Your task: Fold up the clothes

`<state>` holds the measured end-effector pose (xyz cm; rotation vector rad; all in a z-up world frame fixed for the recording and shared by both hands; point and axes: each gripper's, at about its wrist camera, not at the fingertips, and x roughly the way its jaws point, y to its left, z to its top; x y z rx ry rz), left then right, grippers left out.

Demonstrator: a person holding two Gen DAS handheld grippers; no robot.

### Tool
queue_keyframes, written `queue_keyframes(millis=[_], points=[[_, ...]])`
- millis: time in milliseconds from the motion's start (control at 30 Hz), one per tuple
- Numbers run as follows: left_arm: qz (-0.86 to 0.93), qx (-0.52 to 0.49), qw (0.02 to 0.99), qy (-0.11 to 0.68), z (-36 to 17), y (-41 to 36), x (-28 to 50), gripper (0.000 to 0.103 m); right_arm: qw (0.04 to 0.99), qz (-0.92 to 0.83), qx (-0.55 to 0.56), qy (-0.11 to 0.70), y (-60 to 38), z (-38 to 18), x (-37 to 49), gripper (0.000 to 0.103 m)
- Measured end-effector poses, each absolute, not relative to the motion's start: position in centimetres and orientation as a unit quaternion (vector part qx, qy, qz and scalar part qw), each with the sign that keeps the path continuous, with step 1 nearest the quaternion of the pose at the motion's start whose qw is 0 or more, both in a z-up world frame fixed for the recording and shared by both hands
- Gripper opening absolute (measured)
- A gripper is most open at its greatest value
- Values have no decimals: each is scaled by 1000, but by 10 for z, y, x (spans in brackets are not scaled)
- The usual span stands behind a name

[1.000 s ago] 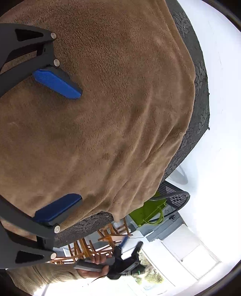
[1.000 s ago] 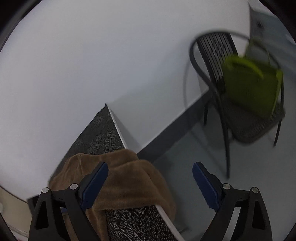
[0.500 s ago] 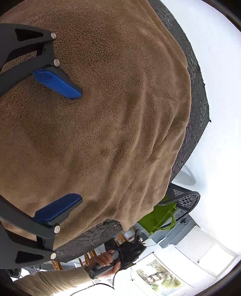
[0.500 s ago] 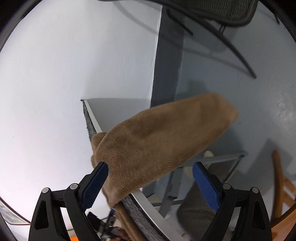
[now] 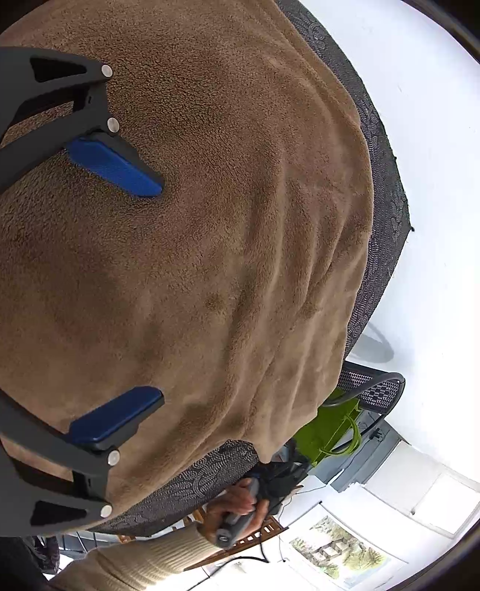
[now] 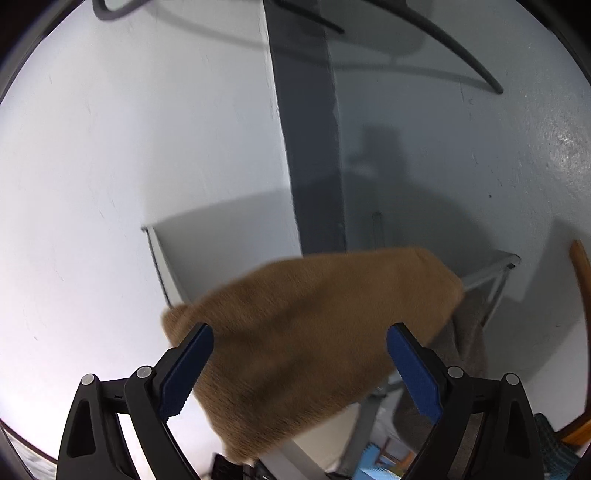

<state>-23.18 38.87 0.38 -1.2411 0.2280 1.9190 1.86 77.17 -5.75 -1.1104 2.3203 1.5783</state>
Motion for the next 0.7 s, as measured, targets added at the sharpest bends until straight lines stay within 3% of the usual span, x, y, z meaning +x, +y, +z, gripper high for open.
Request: queue_keyframes(millis=[167,233,300,333,367,400,533,600,633,667,700], points=[[768,-484,406,105,3,390,-229,103,72,538,-297,786,780,-51,14,97],[769,-480,407,110,3,389,-228,103,80,547,-281,785,781,-50,12,90],[770,-477,409,112,2,389,-227,103,83,557,-269,782,784,-47,10,61],[770,-476,409,113,2,389,-226,103,83,561,-264,780,785,-46,9,54],[771,-474,410,113,2,388,-226,103,84,567,-261,777,787,-45,8,37],[772,-473,410,114,2,388,-226,103,86,577,-265,768,788,-42,7,28],[774,-465,412,122,1,389,-223,103,93,576,-286,760,794,-39,9,27],[775,-462,413,125,1,388,-222,103,107,559,-304,764,806,-42,18,34],[776,-460,413,125,1,388,-222,103,107,556,-322,758,811,-44,21,44],[776,-459,413,125,1,388,-222,103,107,565,-342,743,816,-42,24,71],[777,-458,413,126,0,388,-221,103,103,582,-354,725,821,-38,26,79]])
